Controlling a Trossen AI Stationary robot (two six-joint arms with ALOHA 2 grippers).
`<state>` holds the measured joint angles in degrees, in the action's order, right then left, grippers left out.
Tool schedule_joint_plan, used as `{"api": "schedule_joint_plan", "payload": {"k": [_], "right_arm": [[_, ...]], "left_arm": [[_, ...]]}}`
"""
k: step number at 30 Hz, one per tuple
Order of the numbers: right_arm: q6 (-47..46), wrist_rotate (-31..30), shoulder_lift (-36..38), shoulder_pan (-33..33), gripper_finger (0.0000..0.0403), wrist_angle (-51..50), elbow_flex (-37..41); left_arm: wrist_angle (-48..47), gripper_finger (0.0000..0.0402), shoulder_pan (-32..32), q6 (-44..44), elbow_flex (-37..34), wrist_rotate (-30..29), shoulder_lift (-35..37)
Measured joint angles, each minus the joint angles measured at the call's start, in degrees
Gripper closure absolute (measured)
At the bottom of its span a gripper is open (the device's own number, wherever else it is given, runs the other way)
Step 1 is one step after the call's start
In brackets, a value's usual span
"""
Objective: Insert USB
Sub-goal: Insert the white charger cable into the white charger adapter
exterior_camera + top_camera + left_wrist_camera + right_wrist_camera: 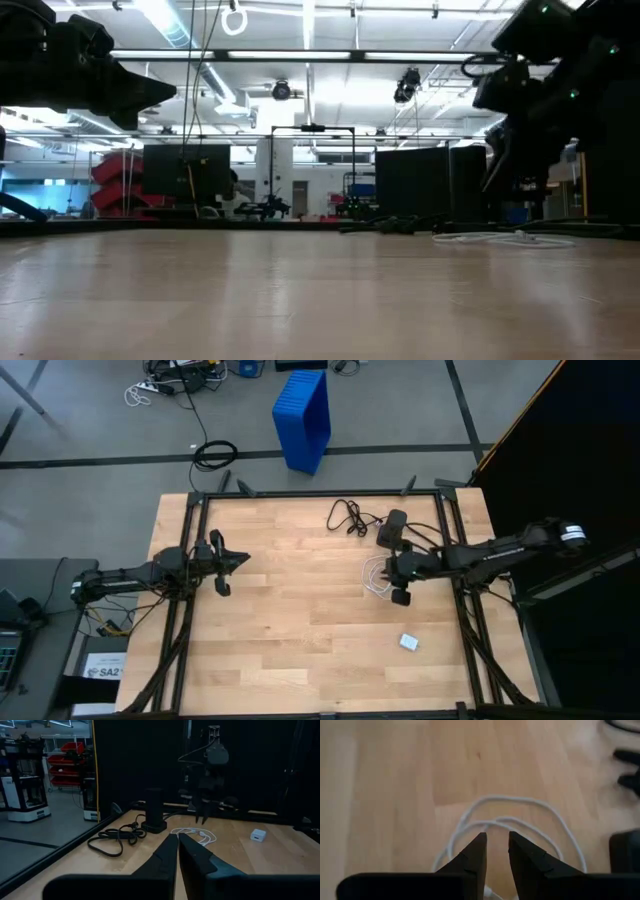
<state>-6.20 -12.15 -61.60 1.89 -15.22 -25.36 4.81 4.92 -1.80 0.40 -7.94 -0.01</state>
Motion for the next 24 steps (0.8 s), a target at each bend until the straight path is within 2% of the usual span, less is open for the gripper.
{"api": "schedule_joint_plan", "payload": {"k": [9,19,24], "right_arm": [[-3.0,-0.8,-1.1,1.8,0.0319,-6.2,0.0],[-2.8,1.9,-1.1,1.9,0.021,-9.1,0.0],[-2.7,1.3,-1.1,1.6,0.0187,-7.5,1.6]], "left_arm": [[0.0,0.0401,0.0,0.0,0.0,0.0,0.0],[0.0,0.0401,0.0,0.0,0.0,0.0,0.0],[0.0,0.0401,0.0,0.0,0.0,0.0,0.0]]}}
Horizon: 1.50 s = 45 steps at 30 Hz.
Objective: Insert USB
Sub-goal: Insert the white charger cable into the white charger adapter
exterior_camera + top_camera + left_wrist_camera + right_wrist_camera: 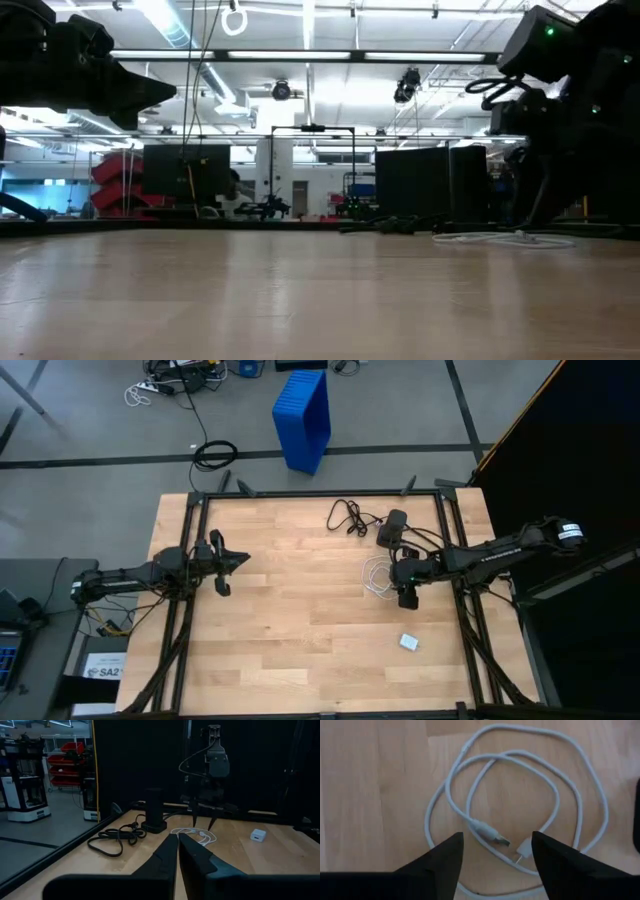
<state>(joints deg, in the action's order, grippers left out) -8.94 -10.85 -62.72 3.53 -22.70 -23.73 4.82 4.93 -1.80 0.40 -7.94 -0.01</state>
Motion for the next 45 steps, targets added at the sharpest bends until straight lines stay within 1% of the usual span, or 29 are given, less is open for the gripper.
{"api": "schedule_joint_plan", "payload": {"k": [3,7,12,23,25,28,33,38,42,45], "right_arm": [[0.0,-0.9,0.0,-0.9,0.0191,5.1,2.5],[0.0,-0.4,0.0,-1.6,0.0216,10.5,5.9],[-2.5,0.2,0.1,-1.8,0.0266,14.3,7.8],[-1.5,0.8,-0.1,-0.5,0.0386,25.0,8.3],[-1.5,1.2,-0.1,-0.1,0.0398,26.1,8.3],[-1.9,1.1,0.0,0.2,0.0391,28.2,8.3],[-4.2,1.0,0.0,0.1,0.0362,30.5,8.2],[-6.7,-2.5,0.0,0.1,0.0324,30.1,8.7],[-10.4,-3.0,0.0,0.8,0.0301,30.1,11.2],[-10.9,-4.4,0.0,1.6,0.029,30.2,13.9]], "left_arm": [[0.0,0.0401,0.0,0.0,0.0,0.0,0.0],[0.0,0.0401,0.0,0.0,0.0,0.0,0.0],[0.0,0.0401,0.0,0.0,0.0,0.0,0.0],[0.0,0.0401,0.0,0.0,0.0,0.0,0.0],[0.0,0.0401,0.0,0.0,0.0,0.0,0.0],[0.0,0.0401,0.0,0.0,0.0,0.0,0.0],[0.0,0.0401,0.0,0.0,0.0,0.0,0.0],[0.0,0.0401,0.0,0.0,0.0,0.0,0.0],[0.0,0.0401,0.0,0.0,0.0,0.0,0.0],[0.0,0.0401,0.0,0.0,0.0,0.0,0.0]]}}
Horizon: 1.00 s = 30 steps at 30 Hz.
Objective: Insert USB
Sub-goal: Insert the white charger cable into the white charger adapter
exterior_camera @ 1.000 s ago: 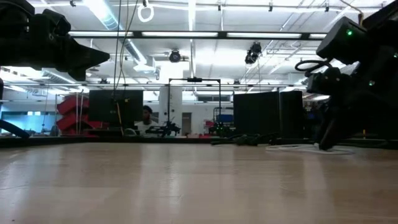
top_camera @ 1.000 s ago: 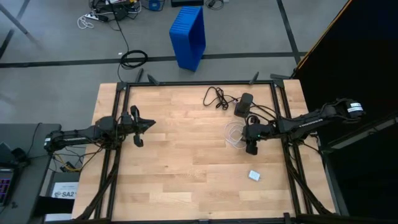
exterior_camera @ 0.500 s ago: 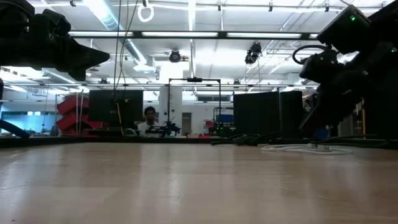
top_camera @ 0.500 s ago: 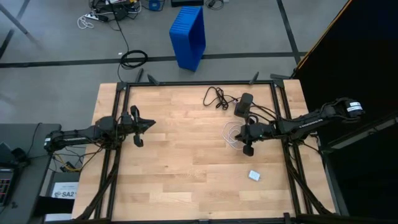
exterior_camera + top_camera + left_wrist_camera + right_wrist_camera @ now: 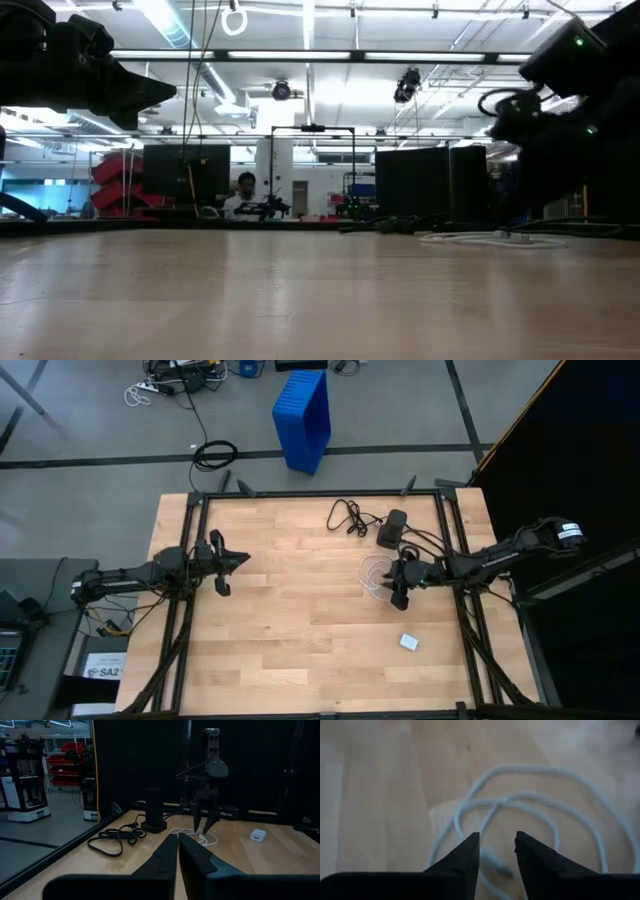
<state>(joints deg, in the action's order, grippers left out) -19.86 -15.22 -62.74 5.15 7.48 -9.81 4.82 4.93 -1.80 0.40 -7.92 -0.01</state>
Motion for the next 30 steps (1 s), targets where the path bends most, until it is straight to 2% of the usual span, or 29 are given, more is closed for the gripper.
{"api": "schedule_joint_plan", "payload": {"k": [7,14,18,25,30], "right_arm": [[1.4,-1.5,0.2,0.4,0.0286,6.8,5.1],[4.8,2.0,0.0,0.4,0.0298,11.6,6.3],[4.4,7.0,0.0,1.2,0.03,11.1,3.3],[5.4,3.0,0.1,3.4,0.0289,5.0,-3.1],[4.9,2.8,0.1,4.2,0.0284,1.0,-3.6]], "left_arm": [[0.0,0.0401,0.0,0.0,0.0,0.0,0.0],[0.0,0.0401,0.0,0.0,0.0,0.0,0.0],[0.0,0.0401,0.0,0.0,0.0,0.0,0.0],[0.0,0.0401,0.0,0.0,0.0,0.0,0.0],[0.0,0.0401,0.0,0.0,0.0,0.0,0.0]]}}
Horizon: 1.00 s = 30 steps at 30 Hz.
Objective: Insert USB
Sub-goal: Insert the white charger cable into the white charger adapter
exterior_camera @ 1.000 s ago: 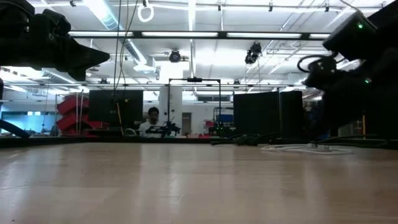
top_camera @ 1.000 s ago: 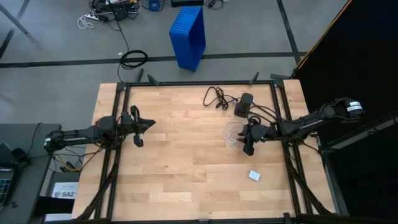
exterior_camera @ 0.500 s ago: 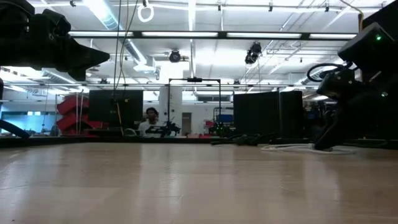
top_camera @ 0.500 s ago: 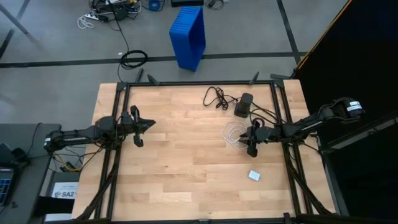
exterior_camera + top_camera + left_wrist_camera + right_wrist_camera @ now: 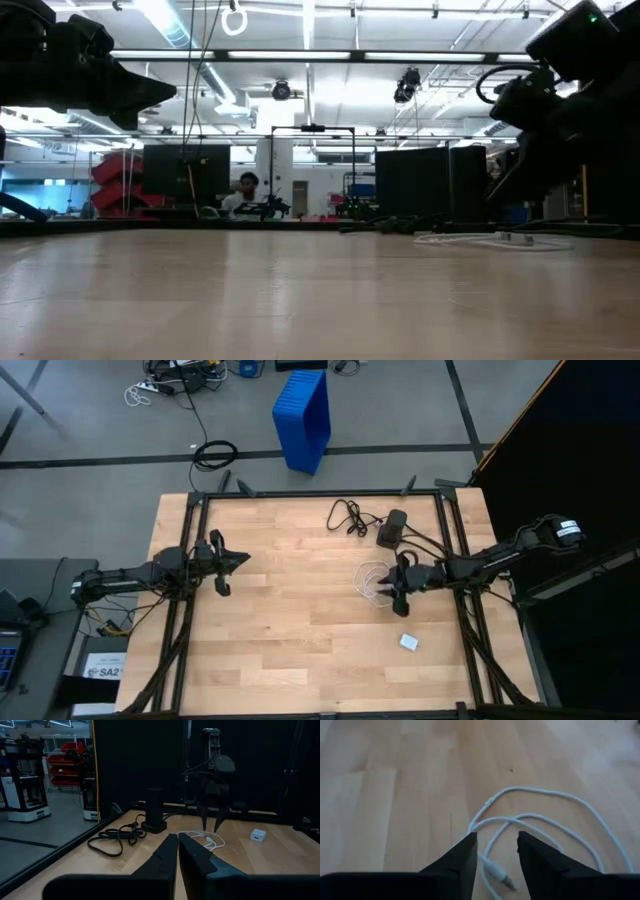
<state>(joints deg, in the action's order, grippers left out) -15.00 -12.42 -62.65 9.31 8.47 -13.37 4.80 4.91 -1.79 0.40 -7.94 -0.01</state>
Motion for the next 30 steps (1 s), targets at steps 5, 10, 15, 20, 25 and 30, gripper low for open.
{"api": "schedule_joint_plan", "payload": {"k": [5,10,15,20,25,30], "right_arm": [[-0.5,-0.5,-1.0,0.0,0.029,-3.8,0.1],[-0.5,-0.5,-3.4,0.0,0.0295,-2.5,0.3],[0.3,-0.6,-6.4,0.0,0.0289,0.8,0.3],[-1.3,-1.5,-10.8,-0.6,0.0281,5.3,0.2],[-0.6,-3.1,-14.9,-1.3,0.0299,9.1,0.2],[0.3,-0.9,-15.6,-1.3,0.0344,9.8,0.1]], "left_arm": [[0.0,0.0401,0.0,0.0,0.0,0.0,0.0],[0.0,0.0401,0.0,0.0,0.0,0.0,0.0],[0.0,0.0401,0.0,0.0,0.0,0.0,0.0],[0.0,0.0401,0.0,0.0,0.0,0.0,0.0],[0.0,0.0401,0.0,0.0,0.0,0.0,0.0],[0.0,0.0401,0.0,0.0,0.0,0.0,0.0]]}}
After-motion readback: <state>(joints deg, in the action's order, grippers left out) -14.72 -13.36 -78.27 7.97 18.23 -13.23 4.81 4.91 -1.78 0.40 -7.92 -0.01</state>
